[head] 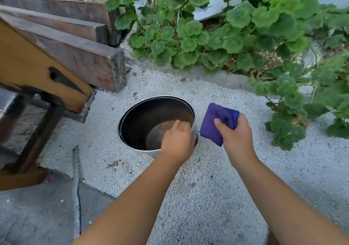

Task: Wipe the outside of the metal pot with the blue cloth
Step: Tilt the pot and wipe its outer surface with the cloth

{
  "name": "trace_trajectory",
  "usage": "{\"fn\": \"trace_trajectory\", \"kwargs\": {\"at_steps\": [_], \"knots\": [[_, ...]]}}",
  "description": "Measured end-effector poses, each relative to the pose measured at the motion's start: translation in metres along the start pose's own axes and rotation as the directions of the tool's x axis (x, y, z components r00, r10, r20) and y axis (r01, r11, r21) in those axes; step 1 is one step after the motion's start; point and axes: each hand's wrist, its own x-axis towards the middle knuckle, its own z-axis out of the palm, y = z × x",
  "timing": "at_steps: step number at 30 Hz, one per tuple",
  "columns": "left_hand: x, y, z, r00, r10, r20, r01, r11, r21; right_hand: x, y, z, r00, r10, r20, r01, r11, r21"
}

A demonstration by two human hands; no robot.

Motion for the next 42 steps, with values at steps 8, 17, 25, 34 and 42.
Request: {"fn": "trace_trajectory", "kwargs": {"at_steps": [8,17,25,34,42], "knots": [[0.007,-0.006,-0.001,1.0,-0.014,-0.003,0.013,1.0,-0.027,0.033,-0.016,-0.005,0.993,-0.118,0.002,0.118,0.991,-0.057],[-0.002,-0.083,-0.107,1.0,0.002,0.002,-0.001,0.935,-0.353,0.049,-0.044,0.003,0.956,-0.286,0.061,0.292,0.948,-0.124],[-0.004,-0.147,-0.107,0.999,-0.037,0.024,0.038,0.453,-0.891,0.068,-0.045,0.057,0.873,-0.457,0.172,0.488,0.82,-0.299],[-0.024,-0.195,-0.008,0.927,-0.321,-0.195,0.029,0.578,-0.816,0.063,-0.013,0.106,0.75,-0.463,0.471,0.656,0.607,-0.448],[-0.028,-0.225,0.023,0.915,-0.328,-0.233,0.157,0.824,-0.545,0.072,0.006,0.131,0.772,-0.392,0.501,0.627,0.602,-0.495]]}}
